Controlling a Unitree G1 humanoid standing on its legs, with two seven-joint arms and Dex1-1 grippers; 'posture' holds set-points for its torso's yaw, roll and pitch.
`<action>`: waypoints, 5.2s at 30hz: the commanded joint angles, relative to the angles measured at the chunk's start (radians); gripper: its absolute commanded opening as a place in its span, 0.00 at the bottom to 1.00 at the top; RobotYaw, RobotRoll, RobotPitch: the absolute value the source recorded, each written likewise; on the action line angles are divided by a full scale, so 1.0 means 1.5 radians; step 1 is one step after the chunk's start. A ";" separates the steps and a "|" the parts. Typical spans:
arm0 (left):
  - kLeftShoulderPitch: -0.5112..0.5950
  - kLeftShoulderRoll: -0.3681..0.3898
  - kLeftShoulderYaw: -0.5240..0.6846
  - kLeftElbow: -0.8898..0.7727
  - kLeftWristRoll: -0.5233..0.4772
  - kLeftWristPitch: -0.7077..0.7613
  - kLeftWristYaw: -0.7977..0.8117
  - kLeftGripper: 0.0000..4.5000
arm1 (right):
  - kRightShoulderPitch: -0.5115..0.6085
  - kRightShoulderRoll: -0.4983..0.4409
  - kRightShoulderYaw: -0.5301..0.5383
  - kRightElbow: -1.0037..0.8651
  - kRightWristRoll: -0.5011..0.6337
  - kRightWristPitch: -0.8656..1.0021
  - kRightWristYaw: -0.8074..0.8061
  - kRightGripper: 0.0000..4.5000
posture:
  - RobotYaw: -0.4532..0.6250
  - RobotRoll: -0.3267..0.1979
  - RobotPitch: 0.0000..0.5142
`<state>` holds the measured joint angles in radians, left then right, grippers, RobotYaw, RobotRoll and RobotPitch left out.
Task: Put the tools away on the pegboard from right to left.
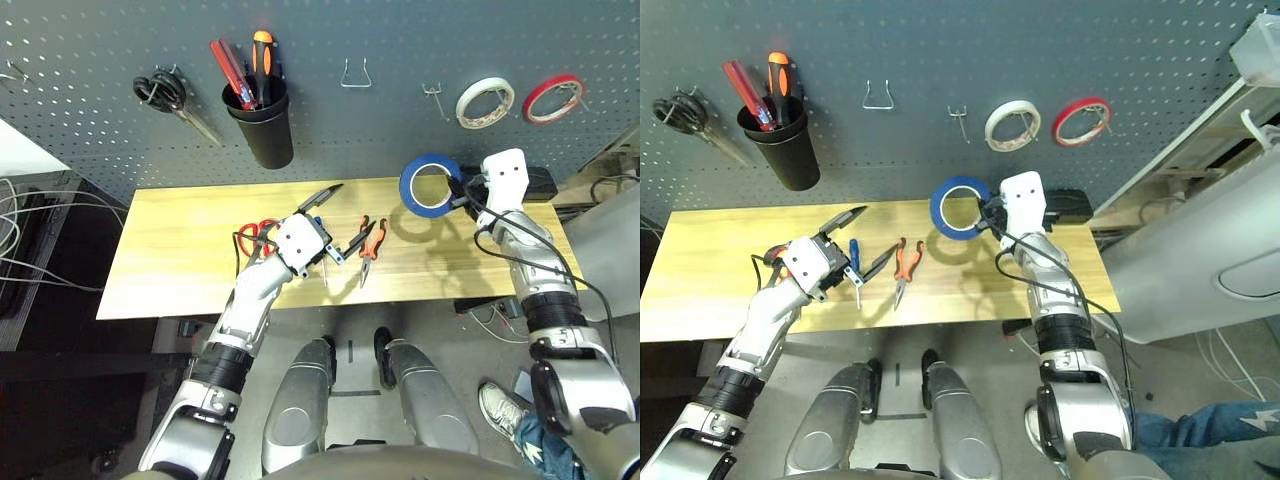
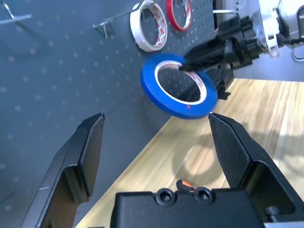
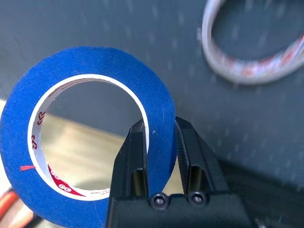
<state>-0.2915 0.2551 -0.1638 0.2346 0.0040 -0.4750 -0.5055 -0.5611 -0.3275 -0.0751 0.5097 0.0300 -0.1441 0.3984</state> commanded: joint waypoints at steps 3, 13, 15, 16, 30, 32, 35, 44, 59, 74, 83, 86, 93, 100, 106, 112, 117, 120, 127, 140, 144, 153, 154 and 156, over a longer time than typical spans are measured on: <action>-0.004 -0.002 -0.003 -0.001 -0.001 0.007 -0.002 1.00 | 0.012 -0.002 0.001 0.004 0.002 -0.064 -0.001 0.16 | 0.47 0.62 0.40; -0.015 0.001 0.004 0.013 -0.001 0.002 0.002 1.00 | 0.016 0.000 0.029 -0.014 0.001 -0.129 0.047 0.16 | 0.47 0.62 0.41; -0.016 0.001 0.004 0.014 0.000 0.001 0.002 1.00 | 0.015 -0.002 0.032 -0.012 -0.001 -0.139 0.050 0.16 | 0.47 0.62 0.41; -0.016 0.001 0.004 0.014 0.000 0.001 0.003 1.00 | 0.016 -0.003 0.034 -0.013 -0.004 -0.151 0.049 0.16 | 0.47 0.62 0.41; -0.023 0.004 0.007 0.041 0.005 -0.010 0.009 1.00 | 0.006 -0.028 0.017 -0.019 -0.057 -0.291 -0.053 0.16 | 0.47 0.62 0.40; -0.024 0.004 0.007 0.043 0.004 -0.011 0.009 1.00 | 0.003 -0.031 0.013 -0.018 -0.059 -0.296 -0.071 0.16 | 0.47 0.62 0.40; -0.025 0.004 0.007 0.046 0.004 -0.013 0.009 1.00 | -0.007 -0.034 0.002 -0.001 -0.059 -0.287 -0.101 0.16 | 0.47 0.62 0.40; -0.036 0.001 0.006 0.058 0.004 -0.013 0.010 1.00 | -0.079 -0.028 0.003 0.086 -0.106 -0.242 -0.212 0.16 | 0.46 0.62 0.39; -0.039 -0.007 0.004 0.058 0.008 -0.004 0.014 1.00 | -0.196 0.021 0.023 0.296 -0.121 -0.238 -0.254 0.53 | 0.48 0.62 0.40; -0.040 -0.006 0.005 0.067 0.006 -0.007 0.014 1.00 | -0.195 0.036 0.022 0.312 -0.092 -0.249 -0.210 0.87 | 0.48 0.62 0.39; -0.036 -0.003 0.006 0.067 0.006 -0.007 0.014 1.00 | -0.139 0.034 0.019 0.273 -0.081 -0.241 -0.188 1.00 | 0.48 0.62 0.40; -0.036 -0.003 0.006 0.070 0.006 -0.007 0.014 1.00 | -0.110 0.031 0.014 0.248 -0.072 -0.227 -0.181 1.00 | 0.48 0.62 0.40; -0.034 -0.005 0.004 0.075 0.007 -0.002 0.014 1.00 | -0.046 0.061 -0.016 0.208 0.014 -0.062 -0.114 1.00 | 0.47 0.62 0.41; -0.035 -0.009 0.008 0.077 0.019 0.030 0.035 1.00 | -0.071 0.084 -0.038 0.224 0.060 0.078 -0.096 1.00 | 0.48 0.62 0.43; -0.031 -0.005 0.006 0.069 0.027 0.110 0.048 1.00 | -0.120 0.102 -0.030 0.278 0.057 0.145 -0.087 1.00 | 0.49 0.62 0.46; -0.018 0.004 0.001 0.046 0.034 0.202 0.044 1.00 | -0.154 0.117 -0.025 0.319 0.052 0.205 -0.081 1.00 | 0.51 0.62 0.51; -0.005 0.010 -0.001 0.021 0.043 0.264 0.048 1.00 | -0.168 0.127 -0.019 0.335 0.048 0.231 -0.080 1.00 | 0.52 0.62 0.53; 0.003 0.017 -0.001 0.006 0.050 0.305 0.047 1.00 | -0.177 0.139 -0.012 0.343 0.046 0.242 -0.079 1.00 | 0.54 0.62 0.57; 0.014 0.029 0.003 -0.012 0.052 0.393 0.045 1.00 | -0.200 0.165 -0.001 0.370 0.036 0.272 -0.085 1.00 | 0.58 0.62 0.64; 0.049 0.035 0.013 -0.066 0.050 0.457 0.057 1.00 | -0.241 0.193 0.001 0.444 0.015 0.281 -0.124 1.00 | 0.64 0.62 0.74; 0.062 0.034 0.012 -0.084 0.050 0.466 0.058 1.00 | -0.247 0.193 -0.001 0.450 0.013 0.305 -0.146 1.00 | 0.64 0.62 0.75; 0.054 0.037 0.012 -0.070 0.047 0.458 0.049 1.00 | -0.259 0.197 -0.007 0.455 0.016 0.369 -0.195 1.00 | 0.64 0.62 0.71; 0.051 0.037 0.013 -0.067 0.046 0.456 0.048 1.00 | -0.258 0.197 -0.009 0.457 0.018 0.372 -0.199 1.00 | 0.64 0.62 0.71; 0.047 0.037 0.015 -0.062 0.043 0.450 0.046 1.00 | -0.260 0.197 -0.014 0.458 0.021 0.385 -0.206 0.91 | 0.64 0.62 0.69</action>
<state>-0.2352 0.3068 -0.1373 0.1183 0.0740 0.2107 -0.4274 -0.9757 -0.0385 -0.0892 1.1564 0.0608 0.3943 0.1160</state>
